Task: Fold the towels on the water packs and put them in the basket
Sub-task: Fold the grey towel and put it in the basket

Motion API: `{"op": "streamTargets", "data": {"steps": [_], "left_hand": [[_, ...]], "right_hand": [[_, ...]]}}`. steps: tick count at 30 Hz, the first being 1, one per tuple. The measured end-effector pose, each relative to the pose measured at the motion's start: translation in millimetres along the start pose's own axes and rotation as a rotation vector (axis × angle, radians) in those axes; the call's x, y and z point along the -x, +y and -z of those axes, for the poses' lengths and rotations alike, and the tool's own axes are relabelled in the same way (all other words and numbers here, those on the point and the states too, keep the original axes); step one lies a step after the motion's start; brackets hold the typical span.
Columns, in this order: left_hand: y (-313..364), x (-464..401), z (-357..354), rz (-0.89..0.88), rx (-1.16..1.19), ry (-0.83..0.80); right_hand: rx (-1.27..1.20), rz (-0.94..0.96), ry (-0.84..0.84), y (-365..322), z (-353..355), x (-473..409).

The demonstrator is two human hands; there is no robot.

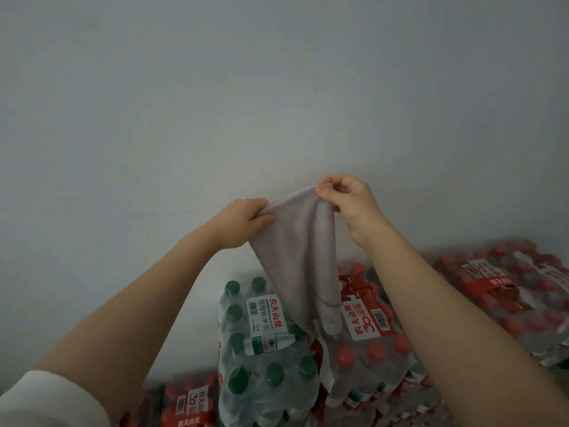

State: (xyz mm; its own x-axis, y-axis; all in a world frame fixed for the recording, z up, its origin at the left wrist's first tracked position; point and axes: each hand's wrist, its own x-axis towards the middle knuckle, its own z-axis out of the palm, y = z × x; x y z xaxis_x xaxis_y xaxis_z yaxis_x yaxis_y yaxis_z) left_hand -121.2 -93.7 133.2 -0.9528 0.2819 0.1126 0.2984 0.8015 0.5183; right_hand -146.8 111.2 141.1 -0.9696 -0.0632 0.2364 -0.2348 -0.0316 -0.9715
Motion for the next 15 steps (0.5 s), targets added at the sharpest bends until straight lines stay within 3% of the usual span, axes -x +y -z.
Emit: {"op": "streamTargets", "data": {"steps": [4, 8, 11, 15], "left_hand": [[2, -24, 8, 0.001, -0.061, 0.439], [16, -20, 21, -0.12, 0.051, 0.718], [16, -1, 24, -0.182, 0.11, 0.703], [-1, 39, 5, -0.156, 0.193, 0.449]], "right_hand": [[-0.04, 0.049, 0.137, -6, -2, -19], [-0.256, 0.106, 0.137, -22, -4, -24], [-0.309, 0.105, 0.063, -26, -2, -6], [-0.179, 0.019, 0.029, -1, 2, 35]]}}
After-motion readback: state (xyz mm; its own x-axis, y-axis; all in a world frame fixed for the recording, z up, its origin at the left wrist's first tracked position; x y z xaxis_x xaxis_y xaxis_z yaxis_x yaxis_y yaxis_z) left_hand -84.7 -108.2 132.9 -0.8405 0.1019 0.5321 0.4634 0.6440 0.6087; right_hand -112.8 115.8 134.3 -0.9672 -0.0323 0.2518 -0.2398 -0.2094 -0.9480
